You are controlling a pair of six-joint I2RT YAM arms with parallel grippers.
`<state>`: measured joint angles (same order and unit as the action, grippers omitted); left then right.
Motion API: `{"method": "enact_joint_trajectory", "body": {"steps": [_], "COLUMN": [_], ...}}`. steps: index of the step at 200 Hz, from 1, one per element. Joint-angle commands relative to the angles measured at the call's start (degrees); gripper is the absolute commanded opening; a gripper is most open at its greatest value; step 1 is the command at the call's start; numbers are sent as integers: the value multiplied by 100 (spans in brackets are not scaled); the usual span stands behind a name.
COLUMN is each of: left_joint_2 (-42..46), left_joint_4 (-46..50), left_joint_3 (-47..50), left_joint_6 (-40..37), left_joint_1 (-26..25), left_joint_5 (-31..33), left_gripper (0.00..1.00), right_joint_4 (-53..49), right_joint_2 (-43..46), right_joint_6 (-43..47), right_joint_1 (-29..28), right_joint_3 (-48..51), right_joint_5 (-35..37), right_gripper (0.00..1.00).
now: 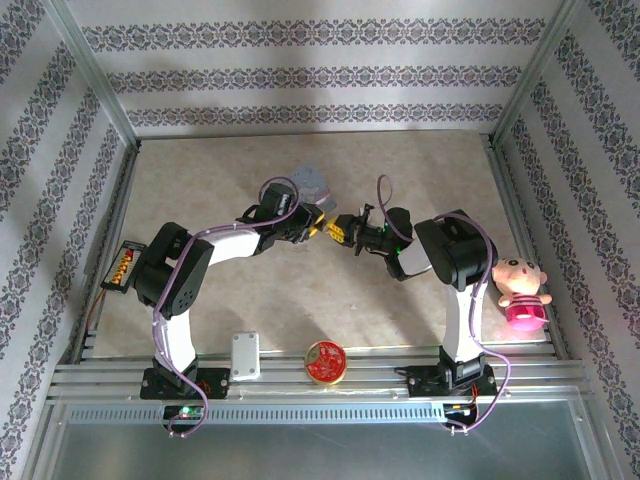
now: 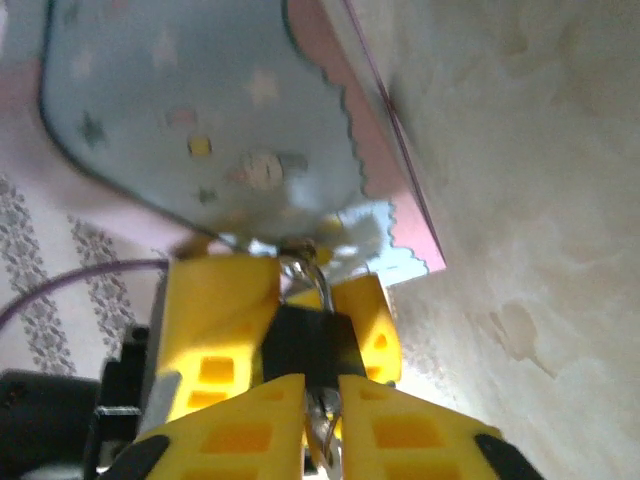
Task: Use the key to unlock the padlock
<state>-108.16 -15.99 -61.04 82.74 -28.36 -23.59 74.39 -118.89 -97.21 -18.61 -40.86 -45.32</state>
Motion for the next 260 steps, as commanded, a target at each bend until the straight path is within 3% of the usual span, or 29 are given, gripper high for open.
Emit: {"method": "enact_joint_trajectory", "body": {"steps": [1, 48, 81, 118, 138, 156, 194, 260], "left_joint_2": [-82, -30, 13, -60, -100, -144, -176, -173], "left_joint_4": [476, 685, 999, 1342, 1383, 1417, 1496, 1493], "left_joint_3": [200, 241, 132, -2, -10, -52, -125, -95], "left_joint_6": [163, 61, -152, -399, -421, -452, -583, -590], "left_joint_1": [-307, -224, -131, -106, -110, -108, -109, -108], "left_joint_5": [-1073, -853, -658, -483, -456, -475, -512, -552], "left_gripper": [0, 0, 0, 0, 0, 0, 0, 0], "right_joint_4": [504, 452, -395, -3003, -5201, -6111, -6200, -5818], "right_joint_2": [21, 253, 874, 2371, 3363, 3919, 4200, 3407], "right_joint_6": [139, 878, 1784, 3646, 5157, 6147, 6698, 6557], "right_joint_1": [14, 77, 76, -122, -603, -1128, -1385, -1505], "right_joint_3": [79, 654, 969, 1034, 694, 527, 671, 237], "right_joint_5": [830, 1190, 1284, 1827, 2889, 3813, 4018, 3270], "right_gripper": [24, 28, 29, 29, 30, 30, 36, 29]}}
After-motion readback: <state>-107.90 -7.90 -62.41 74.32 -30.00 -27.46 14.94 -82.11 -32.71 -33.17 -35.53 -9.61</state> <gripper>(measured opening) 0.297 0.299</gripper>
